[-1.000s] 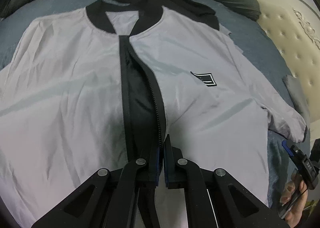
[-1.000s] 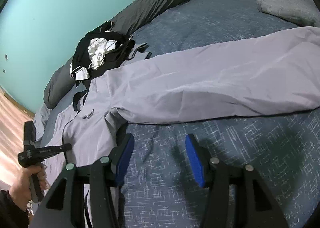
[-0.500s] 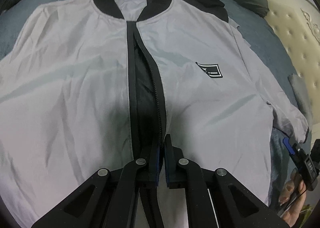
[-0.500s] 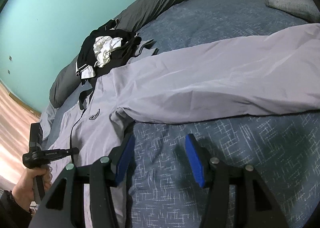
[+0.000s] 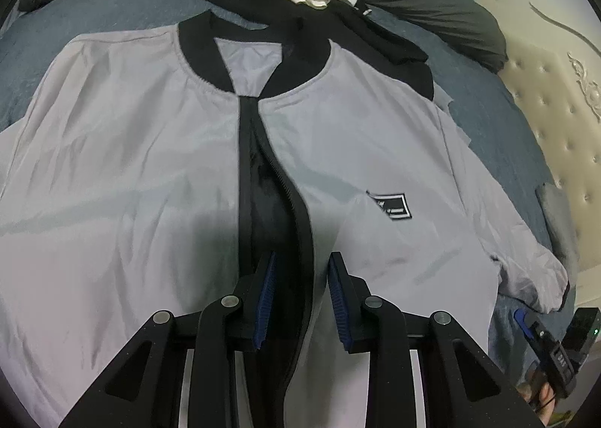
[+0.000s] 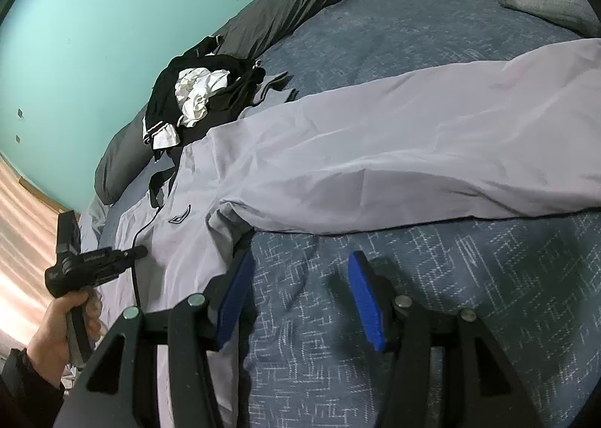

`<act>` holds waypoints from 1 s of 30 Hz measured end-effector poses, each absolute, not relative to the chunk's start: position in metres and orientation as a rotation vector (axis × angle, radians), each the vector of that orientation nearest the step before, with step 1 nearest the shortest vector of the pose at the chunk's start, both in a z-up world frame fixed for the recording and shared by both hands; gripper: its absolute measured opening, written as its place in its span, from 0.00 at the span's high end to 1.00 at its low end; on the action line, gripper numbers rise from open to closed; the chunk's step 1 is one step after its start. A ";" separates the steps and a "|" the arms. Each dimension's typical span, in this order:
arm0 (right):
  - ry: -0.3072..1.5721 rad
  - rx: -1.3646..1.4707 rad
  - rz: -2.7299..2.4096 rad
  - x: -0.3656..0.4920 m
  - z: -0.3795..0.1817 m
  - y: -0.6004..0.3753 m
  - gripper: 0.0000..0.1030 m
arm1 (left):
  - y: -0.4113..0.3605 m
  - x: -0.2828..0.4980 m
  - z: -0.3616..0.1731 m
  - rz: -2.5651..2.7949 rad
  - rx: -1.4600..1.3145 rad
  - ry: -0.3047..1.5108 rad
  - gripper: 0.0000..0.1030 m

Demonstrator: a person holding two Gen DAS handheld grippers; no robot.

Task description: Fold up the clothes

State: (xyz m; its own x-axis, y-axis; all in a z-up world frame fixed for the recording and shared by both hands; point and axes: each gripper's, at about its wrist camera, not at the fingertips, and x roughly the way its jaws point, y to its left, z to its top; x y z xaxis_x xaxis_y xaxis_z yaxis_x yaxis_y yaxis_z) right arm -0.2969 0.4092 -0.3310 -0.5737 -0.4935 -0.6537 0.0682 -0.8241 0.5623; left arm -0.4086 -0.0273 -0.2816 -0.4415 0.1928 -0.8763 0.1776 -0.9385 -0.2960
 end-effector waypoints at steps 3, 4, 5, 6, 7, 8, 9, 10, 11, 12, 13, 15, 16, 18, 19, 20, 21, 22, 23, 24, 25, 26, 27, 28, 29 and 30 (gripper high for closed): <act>-0.703 1.239 -2.422 -0.298 -0.333 0.409 0.47 | -0.024 -0.415 -0.285 2.594 -1.664 -0.511 0.95; -0.704 1.241 -2.420 -0.299 -0.334 0.408 0.47 | -0.023 -0.413 -0.287 2.594 -1.671 -0.488 0.96; -0.706 1.243 -2.418 -0.299 -0.335 0.408 0.47 | -0.023 -0.411 -0.288 2.592 -1.678 -0.472 0.97; -0.706 1.243 -2.417 -0.299 -0.335 0.408 0.47 | -0.025 -0.407 -0.291 2.586 -1.689 -0.479 0.97; -0.705 1.242 -2.416 -0.300 -0.335 0.408 0.47 | -0.028 -0.402 -0.294 2.581 -1.700 -0.485 0.97; -0.703 1.241 -2.414 -0.300 -0.334 0.407 0.47 | -0.032 -0.399 -0.294 2.580 -1.711 -0.491 0.97; -0.702 1.239 -2.413 -0.300 -0.334 0.407 0.47 | -0.035 -0.397 -0.297 2.576 -1.722 -0.505 0.97; -0.699 1.238 -2.411 -0.299 -0.334 0.406 0.47 | -0.038 -0.395 -0.301 2.571 -1.733 -0.519 0.97; -0.697 1.238 -2.409 -0.299 -0.334 0.406 0.47 | -0.042 -0.394 -0.304 2.563 -1.740 -0.548 0.97; -0.694 1.237 -2.408 -0.299 -0.334 0.405 0.47 | -0.048 -0.393 -0.308 2.548 -1.735 -0.622 0.97; -0.695 1.238 -2.407 -0.299 -0.334 0.405 0.47 | -0.052 -0.392 -0.310 2.533 -1.733 -0.676 0.97; -0.696 1.238 -2.406 -0.299 -0.334 0.405 0.47 | -0.057 -0.390 -0.308 2.526 -1.722 -0.729 0.93; -0.696 1.238 -2.405 -0.299 -0.334 0.405 0.47 | -0.059 -0.389 -0.306 2.530 -1.715 -0.738 0.93; -0.698 1.236 -2.405 -0.299 -0.333 0.406 0.47 | -0.060 -0.387 -0.298 2.556 -1.700 -0.726 0.90; -0.697 1.235 -2.406 -0.299 -0.333 0.406 0.47 | -0.060 -0.386 -0.294 2.575 -1.692 -0.710 0.90; -0.699 1.236 -2.405 -0.299 -0.333 0.406 0.47 | -0.059 -0.386 -0.289 2.597 -1.683 -0.688 0.89; -0.701 1.236 -2.403 -0.299 -0.333 0.405 0.47 | -0.057 -0.386 -0.282 2.632 -1.675 -0.645 0.89; -0.703 1.236 -2.402 -0.299 -0.334 0.405 0.47 | -0.056 -0.385 -0.278 2.657 -1.668 -0.622 0.89; -0.701 1.236 -2.402 -0.299 -0.333 0.404 0.47 | -0.056 -0.385 -0.273 2.686 -1.658 -0.604 0.89; -0.699 1.236 -2.402 -0.298 -0.333 0.404 0.47 | -0.054 -0.384 -0.268 2.718 -1.641 -0.583 0.89; -0.701 1.237 -2.403 -0.298 -0.334 0.404 0.47 | -0.053 -0.383 -0.264 2.750 -1.623 -0.562 0.89; -0.703 1.238 -2.403 -0.298 -0.334 0.404 0.47 | -0.051 -0.383 -0.260 2.772 -1.608 -0.541 0.89; -0.705 1.239 -2.403 -0.297 -0.334 0.405 0.47 | -0.049 -0.383 -0.260 2.761 -1.604 -0.520 0.89; -0.707 1.241 -2.402 -0.297 -0.335 0.405 0.47 | -0.046 -0.384 -0.260 2.749 -1.600 -0.499 0.89; -0.709 1.244 -2.401 -0.297 -0.335 0.405 0.47 | -0.044 -0.384 -0.260 2.737 -1.596 -0.478 0.89; -0.710 1.246 -2.401 -0.298 -0.336 0.404 0.47 | -0.041 -0.386 -0.261 2.725 -1.595 -0.457 0.89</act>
State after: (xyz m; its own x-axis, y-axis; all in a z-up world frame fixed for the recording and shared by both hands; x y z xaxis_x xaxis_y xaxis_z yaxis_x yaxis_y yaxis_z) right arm -0.2978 0.4044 -0.3356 -0.5556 -0.5101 -0.6566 0.0707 -0.8158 0.5740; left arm -0.3855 -0.0409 -0.2611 -0.4994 0.1011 -0.8605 0.1849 -0.9578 -0.2199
